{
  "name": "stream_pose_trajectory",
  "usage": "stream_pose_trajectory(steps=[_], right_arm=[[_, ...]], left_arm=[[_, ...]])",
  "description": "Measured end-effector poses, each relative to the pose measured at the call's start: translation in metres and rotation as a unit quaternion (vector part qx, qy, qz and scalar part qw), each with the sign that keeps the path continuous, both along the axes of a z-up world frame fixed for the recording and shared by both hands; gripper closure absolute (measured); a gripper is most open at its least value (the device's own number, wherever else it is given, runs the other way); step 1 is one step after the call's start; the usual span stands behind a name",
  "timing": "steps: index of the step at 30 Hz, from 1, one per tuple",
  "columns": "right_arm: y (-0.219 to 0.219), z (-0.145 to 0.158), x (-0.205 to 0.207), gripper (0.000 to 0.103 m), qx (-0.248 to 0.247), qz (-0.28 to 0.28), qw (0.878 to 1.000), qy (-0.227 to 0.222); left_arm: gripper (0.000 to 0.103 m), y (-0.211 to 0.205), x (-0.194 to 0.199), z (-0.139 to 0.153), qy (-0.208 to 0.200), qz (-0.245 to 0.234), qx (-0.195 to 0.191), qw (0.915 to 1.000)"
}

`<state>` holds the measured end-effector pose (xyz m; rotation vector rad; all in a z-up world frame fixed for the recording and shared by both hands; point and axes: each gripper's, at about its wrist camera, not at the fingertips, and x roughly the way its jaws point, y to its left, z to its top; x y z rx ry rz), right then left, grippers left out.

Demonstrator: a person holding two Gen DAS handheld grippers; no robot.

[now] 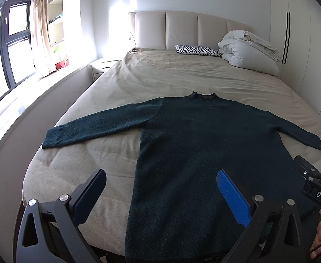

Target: Fold small clothes

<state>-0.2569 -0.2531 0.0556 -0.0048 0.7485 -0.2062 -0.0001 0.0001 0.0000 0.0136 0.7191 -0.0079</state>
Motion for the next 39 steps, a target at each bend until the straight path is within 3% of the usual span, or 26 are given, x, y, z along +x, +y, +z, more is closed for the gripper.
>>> stream_pose_trajectory(steps=[32,39], right_arm=[[0.000,0.000,0.001,0.000,0.000,0.000,1.000,0.003],[-0.004,-0.014,0.000,0.000,0.002,-0.001,1.000,0.007]], left_arm=[[0.000,0.000,0.000,0.000,0.002,0.000,-0.001,1.0000],[0.000,-0.002,0.003,-0.012,0.009,-0.002,-0.002,1.0000]])
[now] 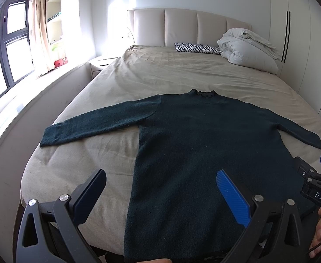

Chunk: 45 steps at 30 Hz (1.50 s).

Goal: Fold small clothes
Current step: 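Grasp the sweater sleeve cuff with the right gripper and lift it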

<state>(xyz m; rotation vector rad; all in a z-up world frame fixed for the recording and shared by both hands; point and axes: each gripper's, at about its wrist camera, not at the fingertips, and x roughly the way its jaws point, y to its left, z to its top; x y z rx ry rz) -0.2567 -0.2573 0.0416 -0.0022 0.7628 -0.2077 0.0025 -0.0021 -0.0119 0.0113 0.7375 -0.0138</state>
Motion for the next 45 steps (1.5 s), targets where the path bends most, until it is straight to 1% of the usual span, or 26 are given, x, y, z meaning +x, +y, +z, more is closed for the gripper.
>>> stream_pose_trajectory(steps=[4,7,11,13,14,15,16,18,19,20,21,23,25,27,28,29,30,32,34,36,37,38,39,40,42,45], right_arm=[[-0.010,-0.008,0.002,0.000,0.015,-0.006,1.000,-0.001],[-0.035,-0.011,0.005,0.000,0.045,-0.023,0.999,-0.015],[-0.102,-0.020,0.010,0.000,0.100,-0.070,0.992,-0.028],[-0.152,-0.026,0.018,0.000,0.122,-0.109,0.986,-0.027],[-0.178,-0.029,0.021,0.000,0.138,-0.133,0.981,-0.028],[-0.206,-0.031,0.023,0.000,0.159,-0.157,0.974,-0.034],[-0.236,-0.034,0.024,0.000,0.187,-0.184,0.964,-0.046],[-0.295,-0.041,0.025,0.003,0.239,-0.233,0.941,-0.064],[-0.321,-0.048,0.027,0.005,0.260,-0.255,0.929,-0.062],[-0.345,-0.055,0.031,0.009,0.283,-0.270,0.919,-0.057],[-0.372,-0.065,0.036,0.016,0.308,-0.280,0.908,-0.054],[-0.414,-0.084,0.042,0.024,0.345,-0.302,0.887,-0.050],[-0.446,-0.103,0.050,0.027,0.373,-0.323,0.869,-0.050],[-0.477,-0.123,0.058,0.027,0.400,-0.346,0.847,-0.057],[-0.489,-0.132,0.061,0.027,0.414,-0.356,0.836,-0.060],[-0.498,-0.140,0.066,0.027,0.424,-0.362,0.828,-0.064],[-0.507,-0.145,0.072,0.027,0.428,-0.367,0.823,-0.069],[-0.526,-0.152,0.081,0.027,0.425,-0.370,0.822,-0.083],[-0.546,-0.160,0.091,0.029,0.424,-0.373,0.819,-0.098],[-0.560,-0.165,0.106,0.046,0.421,-0.378,0.819,-0.097],[-0.568,-0.167,0.112,0.050,0.418,-0.379,0.820,-0.095],[-0.573,-0.167,0.120,0.061,0.412,-0.379,0.824,-0.088],[-0.577,-0.166,0.127,0.074,0.401,-0.379,0.830,-0.079],[-0.579,-0.163,0.135,0.079,0.391,-0.375,0.838,-0.071],[-0.571,-0.148,0.159,0.095,0.378,-0.352,0.854,-0.062],[-0.543,-0.114,0.194,0.096,0.330,-0.292,0.895,-0.061]], left_arm=[[0.000,-0.004,0.000,-0.003,0.016,-0.010,-0.018,0.9997],[0.000,-0.002,0.005,-0.018,0.026,-0.018,-0.028,0.9991],[0.000,0.001,0.017,-0.039,0.060,-0.037,-0.055,0.9960],[0.000,0.004,0.026,-0.049,0.088,-0.050,-0.089,0.9909],[0.000,0.006,0.030,-0.051,0.093,-0.056,-0.109,0.9881],[0.000,0.008,0.034,-0.052,0.095,-0.059,-0.124,0.9860],[0.000,0.009,0.038,-0.054,0.096,-0.058,-0.133,0.9847],[0.000,0.010,0.044,-0.056,0.091,-0.055,-0.139,0.9846],[0.000,0.010,0.047,-0.057,0.084,-0.056,-0.143,0.9846],[0.000,0.009,0.051,-0.058,0.076,-0.057,-0.146,0.9847],[0.000,0.008,0.053,-0.060,0.068,-0.059,-0.151,0.9844],[0.000,0.006,0.059,-0.061,0.061,-0.064,-0.161,0.9830],[0.000,0.001,0.066,-0.065,0.080,-0.069,-0.152,0.9828],[0.000,-0.005,0.077,-0.069,0.121,-0.077,-0.137,0.9802],[0.000,-0.004,0.081,-0.070,0.131,-0.070,-0.138,0.9792],[0.000,-0.001,0.084,-0.072,0.134,-0.061,-0.142,0.9789],[0.000,0.002,0.087,-0.072,0.132,-0.055,-0.146,0.9790],[0.000,0.007,0.093,-0.074,0.130,-0.051,-0.155,0.9779],[0.000,0.010,0.100,-0.077,0.137,-0.051,-0.172,0.9741],[0.001,0.010,0.105,-0.079,0.144,-0.054,-0.190,0.9697],[0.001,0.010,0.108,-0.080,0.147,-0.055,-0.196,0.9679],[0.001,0.009,0.112,-0.081,0.149,-0.057,-0.202,0.9664],[0.003,0.008,0.116,-0.083,0.150,-0.060,-0.205,0.9653],[0.004,0.006,0.118,-0.083,0.151,-0.062,-0.207,0.9648],[0.010,0.003,0.123,-0.083,0.151,-0.066,-0.208,0.9641],[0.010,0.002,0.132,-0.086,0.156,-0.074,-0.228,0.9583]])
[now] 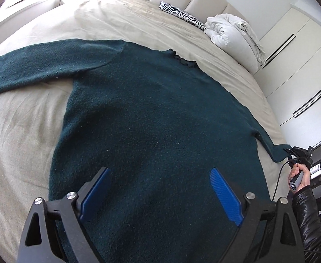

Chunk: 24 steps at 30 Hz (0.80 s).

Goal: Fold small clothes
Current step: 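Grasp the sweater sleeve cuff with the right gripper and lift it, then carry the sleeve across the body with the right gripper while the left gripper grasps the sweater hem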

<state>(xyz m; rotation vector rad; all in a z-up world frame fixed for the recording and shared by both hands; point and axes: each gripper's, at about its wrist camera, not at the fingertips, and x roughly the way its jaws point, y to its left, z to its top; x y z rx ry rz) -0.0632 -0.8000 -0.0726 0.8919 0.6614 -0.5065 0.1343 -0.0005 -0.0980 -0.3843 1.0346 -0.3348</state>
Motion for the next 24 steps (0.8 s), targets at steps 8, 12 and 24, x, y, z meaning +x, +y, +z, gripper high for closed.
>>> stream_pose_trajectory(steps=[8,12,24], right_arm=[[0.184,0.070,0.127,0.096,-0.131,0.255,0.958,-0.012],[0.281,0.055,0.170,0.096,-0.133,0.346,0.929,-0.008],[0.399,-0.030,0.178,0.057,-0.101,0.441,0.891,0.037]], left_arm=[[0.010,0.008,0.017,0.013,-0.026,0.002,-0.054,0.9982],[0.011,0.013,0.029,0.018,-0.034,0.000,-0.083,0.9960],[0.009,-0.020,0.093,-0.007,0.026,-0.022,-0.171,0.9847]])
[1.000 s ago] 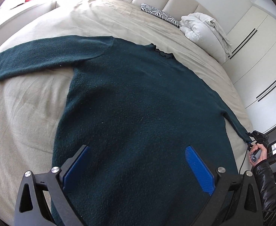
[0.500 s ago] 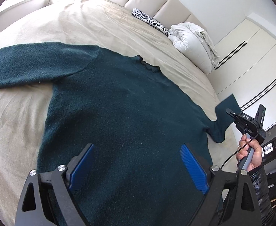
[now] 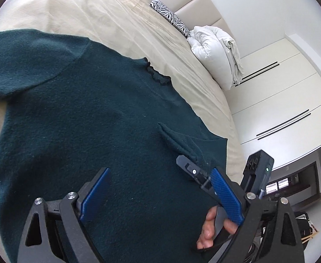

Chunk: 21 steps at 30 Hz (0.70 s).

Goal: Fold small clothes
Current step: 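Carry the sleeve across the body with the right gripper while the left gripper grasps the sweater hem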

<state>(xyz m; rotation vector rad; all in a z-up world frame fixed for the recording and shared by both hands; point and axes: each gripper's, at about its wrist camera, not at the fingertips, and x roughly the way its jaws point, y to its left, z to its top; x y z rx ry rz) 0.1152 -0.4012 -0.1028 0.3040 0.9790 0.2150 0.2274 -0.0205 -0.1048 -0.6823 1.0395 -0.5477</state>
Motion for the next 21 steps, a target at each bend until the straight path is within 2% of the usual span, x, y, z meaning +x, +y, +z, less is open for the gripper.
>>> stream_pose_trajectory(steps=[3,5,7,8,9,11,13,14,15,16,17,21], right_arm=[[0.030,0.001,-0.054,0.053,0.000,0.002,1.000,-0.012],[0.013,0.002,-0.067,0.053,0.016,-0.006,1.000,-0.007],[-0.005,-0.001,-0.090,0.053,0.052,-0.023,0.998,0.002],[-0.010,-0.004,-0.112,0.053,0.068,-0.034,0.997,0.002],[-0.021,-0.008,-0.125,0.053,0.083,-0.047,0.995,0.001],[-0.041,-0.008,-0.140,0.053,0.110,-0.071,0.991,-0.002],[-0.060,-0.006,-0.154,0.053,0.127,-0.092,0.988,-0.009],[-0.068,-0.006,-0.157,0.053,0.133,-0.102,0.986,-0.012],[-0.078,-0.006,-0.165,0.053,0.139,-0.113,0.984,-0.013],[-0.085,-0.006,-0.167,0.053,0.145,-0.122,0.982,-0.015],[-0.091,-0.005,-0.169,0.053,0.150,-0.130,0.980,-0.016],[-0.125,0.007,-0.180,0.053,0.165,-0.160,0.973,-0.028]], left_arm=[[0.009,-0.021,0.019,-0.014,0.034,-0.009,-0.021,0.9992],[0.009,-0.036,0.030,-0.018,0.046,-0.018,-0.032,0.9983],[0.009,-0.056,0.042,-0.023,0.047,-0.034,-0.021,0.9981],[0.013,-0.067,0.048,-0.027,0.052,-0.042,-0.011,0.9977],[0.023,-0.076,0.053,-0.033,0.062,-0.045,-0.001,0.9971],[0.035,-0.090,0.062,-0.041,0.074,-0.053,0.007,0.9959],[0.045,-0.103,0.069,-0.041,0.066,-0.056,0.029,0.9958],[0.054,-0.106,0.069,-0.040,0.063,-0.057,0.039,0.9956],[0.069,-0.110,0.072,-0.038,0.059,-0.061,0.051,0.9951],[0.077,-0.113,0.073,-0.038,0.055,-0.065,0.063,0.9944],[0.093,-0.112,0.074,-0.035,0.052,-0.065,0.072,0.9939],[0.094,-0.092,0.074,-0.019,0.008,-0.051,0.093,0.9943]])
